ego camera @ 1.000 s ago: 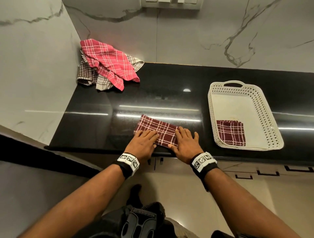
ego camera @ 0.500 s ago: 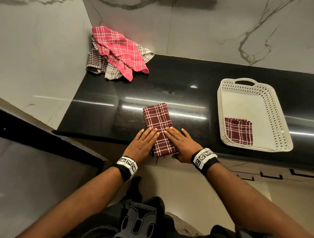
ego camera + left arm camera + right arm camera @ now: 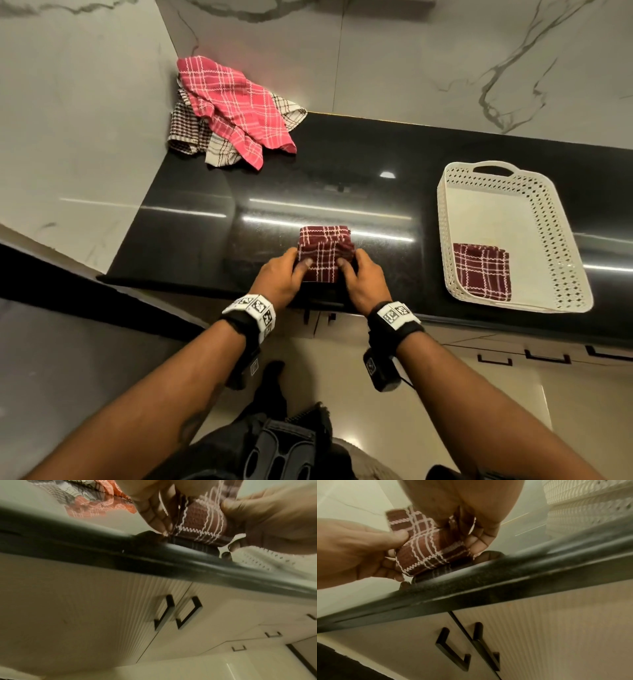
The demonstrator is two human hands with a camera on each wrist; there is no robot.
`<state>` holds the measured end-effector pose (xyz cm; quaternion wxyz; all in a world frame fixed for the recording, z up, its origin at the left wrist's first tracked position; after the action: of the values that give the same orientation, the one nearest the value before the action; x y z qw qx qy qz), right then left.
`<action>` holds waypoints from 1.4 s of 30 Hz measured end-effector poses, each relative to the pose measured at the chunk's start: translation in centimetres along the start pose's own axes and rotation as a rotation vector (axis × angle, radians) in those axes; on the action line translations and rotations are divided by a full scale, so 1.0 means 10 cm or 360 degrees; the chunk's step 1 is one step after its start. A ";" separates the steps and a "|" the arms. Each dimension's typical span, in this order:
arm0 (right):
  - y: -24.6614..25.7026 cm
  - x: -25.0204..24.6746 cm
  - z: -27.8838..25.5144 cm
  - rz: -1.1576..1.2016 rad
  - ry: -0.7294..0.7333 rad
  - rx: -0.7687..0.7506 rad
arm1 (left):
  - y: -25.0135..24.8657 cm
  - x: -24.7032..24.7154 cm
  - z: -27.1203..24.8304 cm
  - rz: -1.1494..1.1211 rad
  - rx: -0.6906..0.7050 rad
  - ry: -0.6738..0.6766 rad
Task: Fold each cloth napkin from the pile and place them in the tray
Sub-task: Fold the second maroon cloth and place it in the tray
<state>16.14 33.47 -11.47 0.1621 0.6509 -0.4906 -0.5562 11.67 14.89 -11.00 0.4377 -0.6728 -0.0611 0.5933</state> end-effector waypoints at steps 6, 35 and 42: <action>0.03 0.04 0.32 -0.0359 -0.0154 0.0292 | 0.14 0.02 0.38 0.0130 -0.0342 0.0097; 0.14 0.11 0.13 -0.0495 -0.0377 0.0278 | -0.08 -0.07 0.88 0.0492 0.0441 0.0353; -0.04 0.16 0.20 -0.0421 -0.0242 0.0551 | 0.21 0.05 1.21 0.0235 -0.0070 0.0764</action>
<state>14.34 33.00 -13.34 -0.0638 0.6839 -0.4999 -0.5275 0.62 20.13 -11.70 0.3805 -0.8064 0.0810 0.4453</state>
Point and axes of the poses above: each hand's wrist, its own z-axis towards the middle knuckle, its own x-axis out of the palm, y = z × x, the point moved 10 cm from there along z, towards the middle knuckle, and after that the axes turned 15 degrees about x, right-handed, at the moved point
